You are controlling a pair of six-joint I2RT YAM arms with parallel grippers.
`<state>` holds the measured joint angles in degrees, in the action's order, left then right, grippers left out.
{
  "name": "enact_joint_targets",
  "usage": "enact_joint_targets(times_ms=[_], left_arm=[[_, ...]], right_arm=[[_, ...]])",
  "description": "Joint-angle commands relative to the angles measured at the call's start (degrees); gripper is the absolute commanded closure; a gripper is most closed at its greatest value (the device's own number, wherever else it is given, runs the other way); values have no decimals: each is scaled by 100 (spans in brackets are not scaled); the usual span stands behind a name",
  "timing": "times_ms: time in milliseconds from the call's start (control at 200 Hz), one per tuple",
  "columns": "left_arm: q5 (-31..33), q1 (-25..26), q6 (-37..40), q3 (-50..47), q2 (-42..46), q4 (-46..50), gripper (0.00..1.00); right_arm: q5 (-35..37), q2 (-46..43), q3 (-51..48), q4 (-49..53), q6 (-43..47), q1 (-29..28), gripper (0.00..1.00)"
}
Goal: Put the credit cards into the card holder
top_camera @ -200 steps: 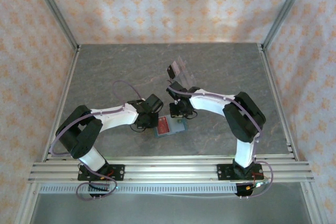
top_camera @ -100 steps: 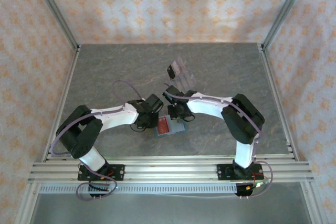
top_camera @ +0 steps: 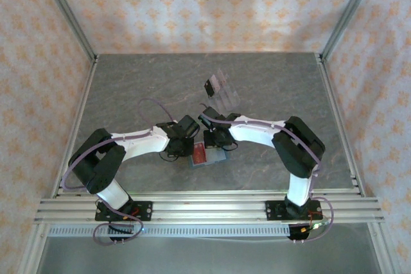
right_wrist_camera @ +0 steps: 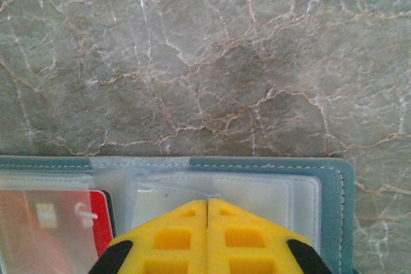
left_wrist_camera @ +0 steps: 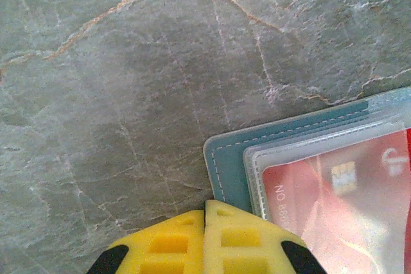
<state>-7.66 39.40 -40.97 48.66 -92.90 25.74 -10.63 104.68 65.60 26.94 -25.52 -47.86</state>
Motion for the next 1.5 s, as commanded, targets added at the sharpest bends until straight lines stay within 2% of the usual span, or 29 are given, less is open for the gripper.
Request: enact_joint_targets(times_ms=[0,75,210,485,911,1216,1496], left_arm=[[-324,138,-146,-178,-509,-849,100],[-324,138,-181,-194,-510,-876,100],[-342,138,-218,-201,-492,-910,100],[-359,138,-332,-248,-492,-1017,100],[-376,138,-402,-314,-492,-1109,100],[-398,138,-446,-316,-527,-1159,100],[-389,138,-442,-332,-460,-1142,100]], right_arm=[[-172,-174,269,596,-69,-16,100],[-201,-220,403,672,-76,37,100],[-681,-160,479,523,-199,66,100],[-1513,-166,146,-274,-881,92,100],[-2277,-332,-530,-1606,-1844,285,70],[-2577,-733,-735,-1861,-2186,340,63],[-2690,-524,-961,-2014,-2335,322,63]])
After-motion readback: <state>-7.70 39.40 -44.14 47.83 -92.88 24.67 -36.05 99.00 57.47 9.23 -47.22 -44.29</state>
